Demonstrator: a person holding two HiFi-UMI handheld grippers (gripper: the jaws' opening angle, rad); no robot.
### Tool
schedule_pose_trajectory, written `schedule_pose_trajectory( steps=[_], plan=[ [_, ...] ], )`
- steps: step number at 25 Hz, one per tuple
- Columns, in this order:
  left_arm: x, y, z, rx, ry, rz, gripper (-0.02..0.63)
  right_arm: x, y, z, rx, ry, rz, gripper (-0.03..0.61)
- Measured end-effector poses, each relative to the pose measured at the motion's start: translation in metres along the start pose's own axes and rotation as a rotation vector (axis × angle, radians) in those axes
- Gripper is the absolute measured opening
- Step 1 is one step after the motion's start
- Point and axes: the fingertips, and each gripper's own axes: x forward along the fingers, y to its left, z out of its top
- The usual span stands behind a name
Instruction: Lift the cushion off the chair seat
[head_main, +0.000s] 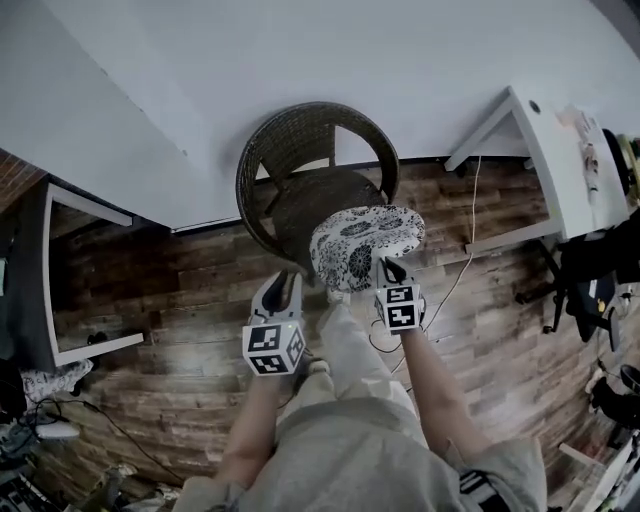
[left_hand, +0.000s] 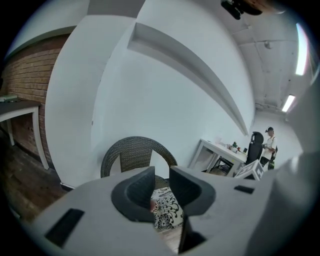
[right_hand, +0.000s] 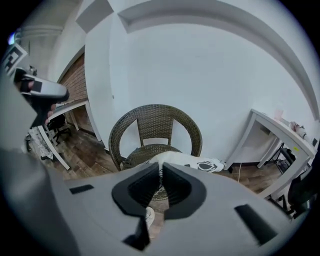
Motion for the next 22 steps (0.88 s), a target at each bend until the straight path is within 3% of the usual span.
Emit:
schedule_pose_trajectory(
  steps=[14, 22],
  plan=[
    [-0.107, -0.029, 0.02, 0.054, -0.107, -0.032, 0.034, -0.132, 0.036, 0.035, -0.048, -0.221, -0.05, 0.023],
    [-0.171, -0.037, 0.012, 0.102, -0.112, -0.019, 0.028, -0.209, 0.071, 0.041, -0.035, -0.329, -0.042, 0.023]
  ],
)
